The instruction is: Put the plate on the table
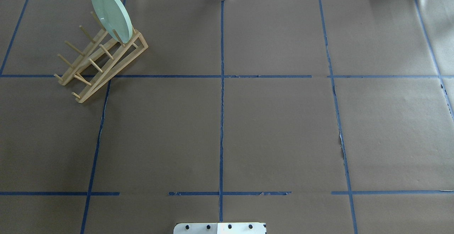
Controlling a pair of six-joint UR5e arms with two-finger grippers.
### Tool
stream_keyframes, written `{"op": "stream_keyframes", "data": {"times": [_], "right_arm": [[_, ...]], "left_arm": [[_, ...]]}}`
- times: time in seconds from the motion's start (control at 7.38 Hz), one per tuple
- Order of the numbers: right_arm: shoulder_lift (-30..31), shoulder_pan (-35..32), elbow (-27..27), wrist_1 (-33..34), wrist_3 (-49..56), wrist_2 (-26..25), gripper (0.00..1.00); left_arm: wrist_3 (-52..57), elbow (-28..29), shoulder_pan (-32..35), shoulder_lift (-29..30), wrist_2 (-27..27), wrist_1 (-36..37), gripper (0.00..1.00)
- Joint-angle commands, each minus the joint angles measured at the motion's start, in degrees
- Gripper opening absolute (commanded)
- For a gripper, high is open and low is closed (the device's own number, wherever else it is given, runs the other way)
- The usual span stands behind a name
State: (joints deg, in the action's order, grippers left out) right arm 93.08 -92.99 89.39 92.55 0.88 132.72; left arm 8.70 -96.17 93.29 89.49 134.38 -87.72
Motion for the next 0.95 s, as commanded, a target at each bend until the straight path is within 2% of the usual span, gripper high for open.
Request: {"op": "stream_keyframes", "data": {"times": [0.0, 0.27, 0.54, 0.68, 0.81], "right_arm": [[0.0, 0.0, 0.1, 0.0, 0.0, 0.0, 1.0], [0.0, 0.0, 0.1, 0.0, 0.0, 0.0, 1.0], [0.0, 0.0, 0.1, 0.0, 0.0, 0.0, 1.0], [0.0, 0.0, 0.0, 0.0, 0.0, 0.0, 1.0], [0.0, 0.0, 0.1, 0.0, 0.0, 0.0, 1.0]], "left_arm": [[0.0, -1.1, 0.1, 0.4, -0.1, -0.2, 1.0], [0.2, -1.7, -0.1, 1.6, -1.3, -0.8, 1.0], [0.0, -2.4, -0.7, 8.0, -11.5, -5.1, 1.0], [0.1, 0.4, -0.7, 11.4, -13.4, -14.1, 1.0], [-3.8, 0.7, -0.8, 11.7, -13.4, -19.6, 1.0]]}}
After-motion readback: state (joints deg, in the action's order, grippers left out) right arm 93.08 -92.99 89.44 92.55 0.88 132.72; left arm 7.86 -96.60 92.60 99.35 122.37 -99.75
